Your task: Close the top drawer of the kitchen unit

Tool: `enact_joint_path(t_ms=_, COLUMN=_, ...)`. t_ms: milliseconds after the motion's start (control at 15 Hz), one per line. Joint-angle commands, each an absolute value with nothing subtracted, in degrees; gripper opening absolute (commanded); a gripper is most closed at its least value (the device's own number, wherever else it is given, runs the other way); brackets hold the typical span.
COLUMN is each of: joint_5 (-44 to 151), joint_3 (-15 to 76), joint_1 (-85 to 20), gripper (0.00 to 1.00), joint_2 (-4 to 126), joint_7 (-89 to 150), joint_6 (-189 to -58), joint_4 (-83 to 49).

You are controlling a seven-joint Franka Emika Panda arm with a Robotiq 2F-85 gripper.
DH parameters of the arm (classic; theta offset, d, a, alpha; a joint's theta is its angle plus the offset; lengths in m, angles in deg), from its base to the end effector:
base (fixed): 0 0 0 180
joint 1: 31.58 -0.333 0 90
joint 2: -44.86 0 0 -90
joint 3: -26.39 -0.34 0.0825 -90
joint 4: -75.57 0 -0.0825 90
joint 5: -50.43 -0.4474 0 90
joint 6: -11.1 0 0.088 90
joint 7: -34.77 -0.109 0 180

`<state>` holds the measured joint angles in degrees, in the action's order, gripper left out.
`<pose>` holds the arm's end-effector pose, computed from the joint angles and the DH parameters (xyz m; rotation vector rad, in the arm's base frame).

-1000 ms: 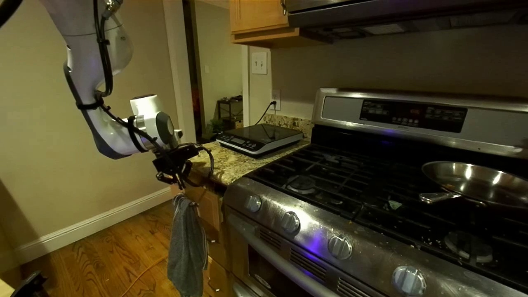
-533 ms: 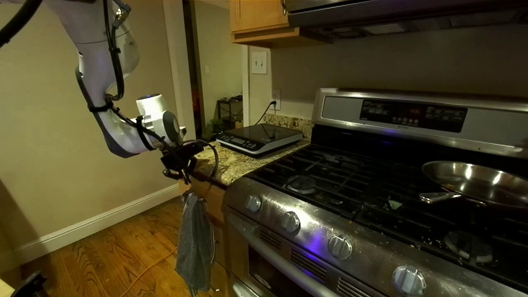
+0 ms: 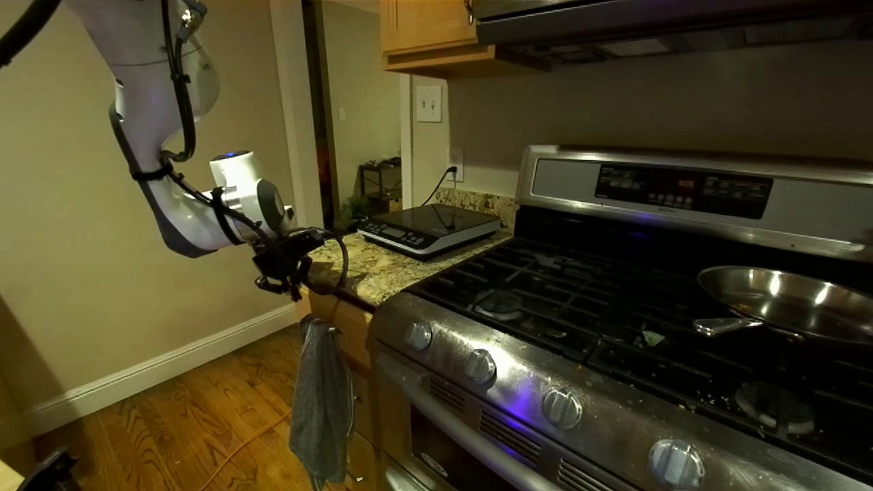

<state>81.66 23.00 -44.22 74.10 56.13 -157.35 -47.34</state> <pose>0.5935 0.2059 0.1496 2.4636 1.6142 0.4073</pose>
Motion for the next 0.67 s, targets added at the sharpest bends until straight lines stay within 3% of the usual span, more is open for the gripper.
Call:
enact_joint_path(t_ms=0, joint_5=79.5, joint_3=19.0, joint_1=-42.6, gripper=0.07, joint_2=67.0, joint_7=58.0, joint_6=-154.7, joint_4=-55.2)
enact_joint_path(t_ms=133, joint_5=76.7, joint_3=16.4, joint_1=-41.8, gripper=0.07, joint_2=64.3, joint_7=57.9, joint_6=-151.8, joint_4=-58.1)
enact_joint_path(t_ms=200, joint_5=74.2, joint_3=14.2, joint_1=-40.6, gripper=0.32, joint_2=62.7, joint_7=58.9, joint_6=-149.1, joint_4=-59.6)
enact_joint_path(t_ms=333, joint_5=68.1, joint_3=10.9, joint_1=-38.9, gripper=0.33, joint_2=59.5, joint_7=60.4, joint_6=-143.2, joint_4=-61.8)
enact_joint_path(t_ms=600, joint_5=56.8, joint_3=8.3, joint_1=-38.1, gripper=0.58, joint_2=52.4, joint_7=63.3, joint_6=-133.2, joint_4=-64.1)
